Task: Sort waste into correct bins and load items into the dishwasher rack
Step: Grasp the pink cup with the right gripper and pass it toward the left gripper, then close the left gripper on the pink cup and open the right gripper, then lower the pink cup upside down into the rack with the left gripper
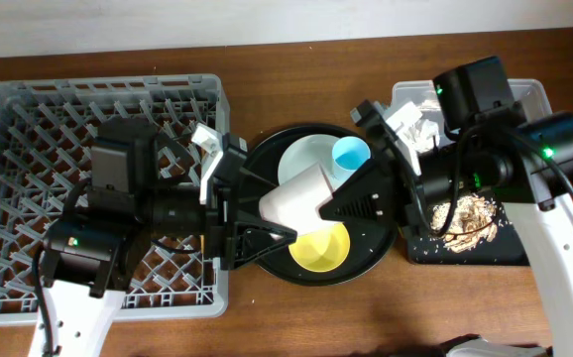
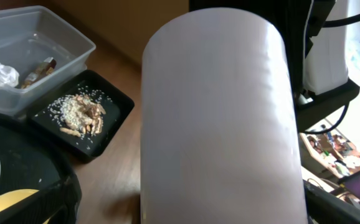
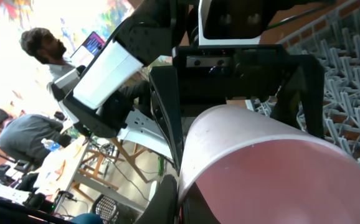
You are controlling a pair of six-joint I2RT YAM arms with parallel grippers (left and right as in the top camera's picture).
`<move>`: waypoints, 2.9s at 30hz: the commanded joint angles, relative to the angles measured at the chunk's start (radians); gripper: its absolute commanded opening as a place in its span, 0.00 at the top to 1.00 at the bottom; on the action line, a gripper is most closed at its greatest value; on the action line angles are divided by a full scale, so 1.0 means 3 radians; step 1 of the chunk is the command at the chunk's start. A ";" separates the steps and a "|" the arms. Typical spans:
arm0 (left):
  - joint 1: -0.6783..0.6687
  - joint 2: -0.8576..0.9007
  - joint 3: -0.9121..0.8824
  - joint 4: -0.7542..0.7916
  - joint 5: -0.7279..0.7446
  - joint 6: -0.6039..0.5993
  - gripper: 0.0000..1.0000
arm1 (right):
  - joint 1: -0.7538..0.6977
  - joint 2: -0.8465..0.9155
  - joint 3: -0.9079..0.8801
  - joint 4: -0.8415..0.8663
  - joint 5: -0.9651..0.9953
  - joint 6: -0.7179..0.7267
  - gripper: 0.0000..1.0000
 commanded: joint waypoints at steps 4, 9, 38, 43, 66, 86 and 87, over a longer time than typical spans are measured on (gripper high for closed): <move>-0.0008 -0.0032 0.0018 0.0033 0.0449 0.0064 0.01 | 0.0183 0.0005 -0.0084 0.0078 0.0184 -0.0048 0.96; -0.0008 -0.0041 0.0018 0.0029 0.0566 0.0065 0.05 | 0.0183 0.0010 -0.0084 0.0407 0.0195 -0.0033 0.96; 0.0029 -0.0338 0.0018 0.1560 0.0158 -0.0974 0.09 | -0.0238 0.0031 -0.0083 0.1181 -0.0613 0.0432 0.96; -0.0244 -0.0337 0.0018 0.1706 0.0072 -0.0973 0.10 | -0.0229 0.0031 -0.0084 0.1148 -0.0614 0.0432 0.96; -0.0354 -0.0337 0.0018 0.1649 -0.0342 -0.0973 0.28 | -0.0231 0.0032 -0.0084 0.1113 -0.0554 0.0395 0.94; 0.0533 -0.0337 0.0018 0.0097 -0.1672 -0.0704 0.60 | -0.0793 0.0031 -0.0083 0.1008 -0.0118 0.0408 0.01; 0.0613 -0.0337 0.0018 -0.0084 -0.1884 -0.0696 0.60 | -0.0802 0.0032 -0.0084 0.0913 0.0163 0.0407 0.01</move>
